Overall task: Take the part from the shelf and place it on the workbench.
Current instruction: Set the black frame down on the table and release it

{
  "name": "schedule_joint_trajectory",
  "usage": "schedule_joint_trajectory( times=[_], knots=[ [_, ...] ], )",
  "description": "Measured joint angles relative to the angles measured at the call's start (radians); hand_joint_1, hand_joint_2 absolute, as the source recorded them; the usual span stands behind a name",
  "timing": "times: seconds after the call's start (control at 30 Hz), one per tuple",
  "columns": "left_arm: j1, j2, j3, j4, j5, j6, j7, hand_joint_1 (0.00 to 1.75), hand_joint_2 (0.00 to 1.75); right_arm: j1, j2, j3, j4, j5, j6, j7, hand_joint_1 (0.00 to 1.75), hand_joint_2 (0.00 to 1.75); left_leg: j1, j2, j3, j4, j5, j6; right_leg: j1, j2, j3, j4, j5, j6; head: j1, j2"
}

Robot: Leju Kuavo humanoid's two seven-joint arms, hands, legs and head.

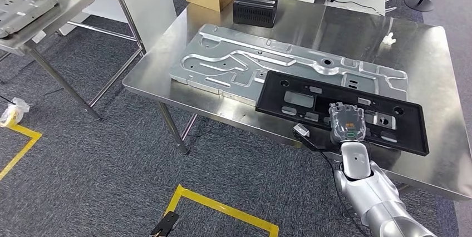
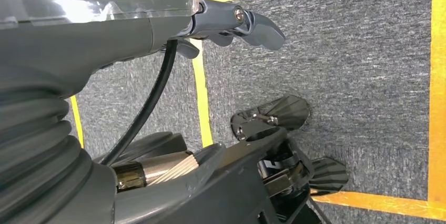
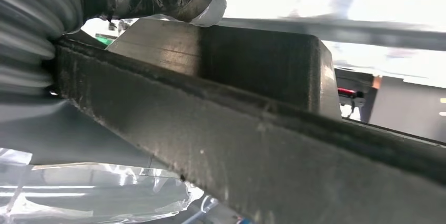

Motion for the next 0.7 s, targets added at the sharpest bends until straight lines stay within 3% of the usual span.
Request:
schedule_joint_trajectory(
  times=[0.2,0.3,0.37,0.43,0.5,0.53,0.57,0.6,0.67,0.7],
  knots=[
    [0.003,0.000,0.000,0.000,-0.014,0.000,-0.003,0.00,1.75,-0.008,0.020,0.041,0.001,0.000,0.003,-0.018,1.69,1.75,0.000,0.000,-0.003,0.003,-0.002,0.001,-0.003,-0.001,0.000,-0.001,0.001,0.001,0.000,0.000],
    [0.004,0.001,0.000,0.000,-0.018,-0.001,-0.006,0.00,1.75,-0.019,0.033,0.053,0.002,0.000,0.005,-0.022,1.69,1.75,-0.004,-0.001,-0.007,0.003,-0.002,0.015,-0.008,-0.004,0.004,-0.010,0.008,0.010,-0.001,0.000],
    [0.006,-0.002,0.000,0.000,-0.020,-0.001,-0.007,0.00,1.75,-0.024,0.037,0.056,0.003,0.000,0.005,-0.023,1.69,1.75,0.005,-0.001,0.015,-0.033,0.017,0.026,-0.005,-0.001,0.009,-0.013,0.004,0.016,0.000,0.000],
    [0.006,-0.005,0.000,0.000,-0.020,-0.001,-0.009,0.00,1.75,-0.030,0.038,0.057,0.005,0.000,0.006,-0.025,1.69,1.75,0.018,0.001,0.038,-0.071,0.035,0.030,-0.003,0.010,-0.013,0.047,-0.035,0.023,0.002,0.000],
    [0.006,-0.005,0.000,0.000,-0.021,-0.002,-0.010,0.00,1.75,-0.032,0.037,0.059,0.008,0.000,0.007,-0.028,1.69,1.75,0.021,0.000,0.042,-0.076,0.038,0.029,-0.010,0.019,-0.068,0.169,-0.090,0.035,0.003,0.000],
    [0.007,-0.006,0.000,0.000,-0.021,-0.003,-0.010,0.00,1.75,-0.031,0.037,0.060,0.010,0.000,0.007,-0.030,1.69,1.75,0.024,-0.001,0.041,-0.074,0.035,0.026,-0.016,0.020,-0.091,0.216,-0.104,0.042,0.003,0.000],
    [0.009,-0.006,0.000,0.000,-0.022,-0.004,-0.010,0.00,1.75,-0.029,0.036,0.063,0.012,0.000,0.008,-0.033,1.69,1.75,0.028,-0.003,0.041,-0.070,0.031,0.021,-0.023,0.019,-0.099,0.231,-0.100,0.050,0.003,0.000],
    [0.011,-0.008,0.000,0.000,-0.022,-0.004,-0.012,0.00,1.75,-0.029,0.036,0.065,0.014,0.000,0.008,-0.034,1.69,1.75,0.034,-0.005,0.041,-0.062,0.025,0.013,-0.031,0.018,-0.089,0.207,-0.077,0.058,0.003,0.000],
    [0.015,-0.009,0.000,0.000,-0.022,-0.004,-0.014,0.00,1.75,-0.031,0.036,0.070,0.016,0.000,0.008,-0.035,1.69,1.75,0.048,-0.007,0.039,-0.038,0.005,-0.011,-0.043,0.009,-0.032,0.089,-0.020,0.079,0.004,0.000],
    [0.015,-0.009,0.001,0.000,-0.023,-0.004,-0.015,0.00,1.75,-0.033,0.036,0.072,0.016,0.000,0.008,-0.035,1.69,1.75,0.051,-0.006,0.035,-0.021,-0.007,-0.024,-0.044,0.005,-0.008,0.042,-0.008,0.080,0.007,0.000]
  ],
)
